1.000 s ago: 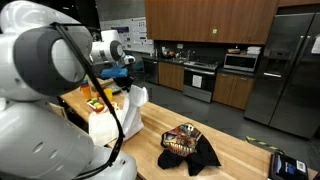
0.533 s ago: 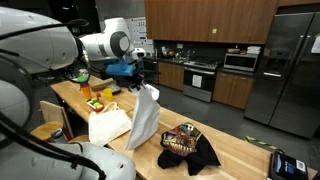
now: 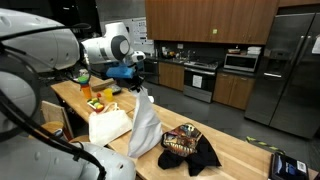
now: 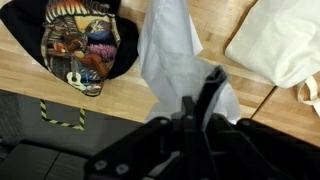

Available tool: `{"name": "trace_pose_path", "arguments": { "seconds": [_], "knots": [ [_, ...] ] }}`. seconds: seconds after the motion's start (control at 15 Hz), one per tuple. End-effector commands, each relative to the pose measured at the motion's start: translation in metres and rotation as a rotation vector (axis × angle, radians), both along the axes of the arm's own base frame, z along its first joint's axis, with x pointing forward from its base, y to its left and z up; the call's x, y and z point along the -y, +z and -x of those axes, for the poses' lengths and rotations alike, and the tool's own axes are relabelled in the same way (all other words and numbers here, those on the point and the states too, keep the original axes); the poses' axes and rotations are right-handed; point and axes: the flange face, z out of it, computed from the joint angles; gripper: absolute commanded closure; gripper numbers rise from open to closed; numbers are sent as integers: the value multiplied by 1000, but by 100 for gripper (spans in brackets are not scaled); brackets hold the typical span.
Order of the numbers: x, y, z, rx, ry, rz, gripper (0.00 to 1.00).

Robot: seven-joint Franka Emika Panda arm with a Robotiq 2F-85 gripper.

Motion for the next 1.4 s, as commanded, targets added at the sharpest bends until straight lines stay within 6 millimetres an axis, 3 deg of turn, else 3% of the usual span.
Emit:
{"name": "trace_pose_path", "arguments": {
  "seconds": [0.0, 0.2, 0.6, 0.67, 0.8, 1.2, 1.33],
  "knots": [
    [38, 3, -18, 24, -108, -11, 99],
    [111, 12, -21, 48, -289, -26, 99],
    [261, 28, 13, 107, -636, -76, 99],
    [237, 23, -2, 73, -553, -70, 99],
    [250, 24, 3, 76, -570, -77, 96],
    [226, 14, -11, 69, -519, -47, 99],
    [246, 7, -15, 90, -582, -10, 99]
  ]
}}
